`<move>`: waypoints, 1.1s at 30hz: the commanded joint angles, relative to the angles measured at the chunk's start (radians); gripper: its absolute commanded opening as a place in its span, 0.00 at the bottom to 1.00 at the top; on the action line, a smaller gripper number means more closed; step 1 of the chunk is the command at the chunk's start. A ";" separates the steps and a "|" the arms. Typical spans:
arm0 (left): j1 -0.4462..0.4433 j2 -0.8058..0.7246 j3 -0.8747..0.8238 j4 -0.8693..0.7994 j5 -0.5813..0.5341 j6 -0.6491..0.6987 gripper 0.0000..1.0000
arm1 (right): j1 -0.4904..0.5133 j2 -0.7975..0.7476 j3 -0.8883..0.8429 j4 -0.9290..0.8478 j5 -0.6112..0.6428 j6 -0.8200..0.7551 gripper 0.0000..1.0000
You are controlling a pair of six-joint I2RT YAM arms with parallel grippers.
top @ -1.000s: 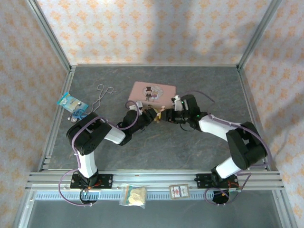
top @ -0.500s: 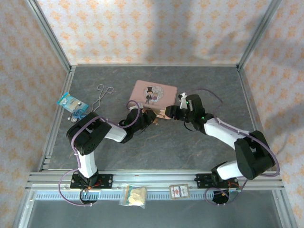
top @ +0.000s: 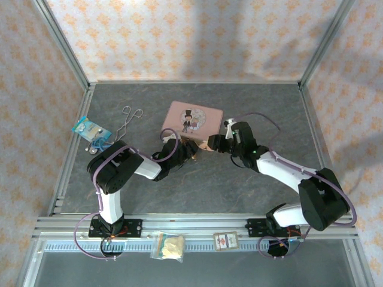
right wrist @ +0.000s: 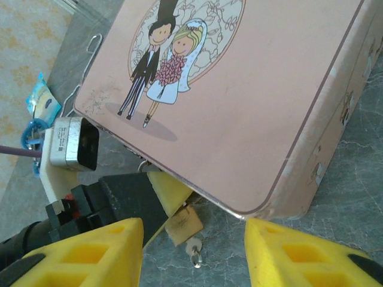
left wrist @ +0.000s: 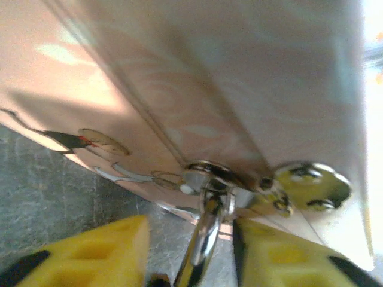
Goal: Unlock the padlock with the key
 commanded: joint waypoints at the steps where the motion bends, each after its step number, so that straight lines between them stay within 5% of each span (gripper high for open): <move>1: 0.003 -0.041 -0.016 0.016 -0.040 -0.003 0.51 | 0.021 -0.023 0.013 -0.029 0.067 -0.028 0.47; 7: 0.042 -0.164 -0.087 -0.044 -0.076 0.002 0.68 | 0.061 -0.021 0.041 -0.068 0.132 -0.043 0.48; 16: 0.144 -0.307 -0.180 -0.062 -0.099 0.003 0.70 | 0.225 0.036 0.122 -0.153 0.277 -0.065 0.50; 25: 0.221 -0.360 -0.200 -0.034 -0.093 0.011 0.69 | 0.427 0.337 0.387 -0.389 0.599 -0.022 0.58; 33: 0.230 -0.350 -0.217 0.010 -0.079 -0.004 0.69 | 0.487 0.530 0.552 -0.547 0.794 0.062 0.61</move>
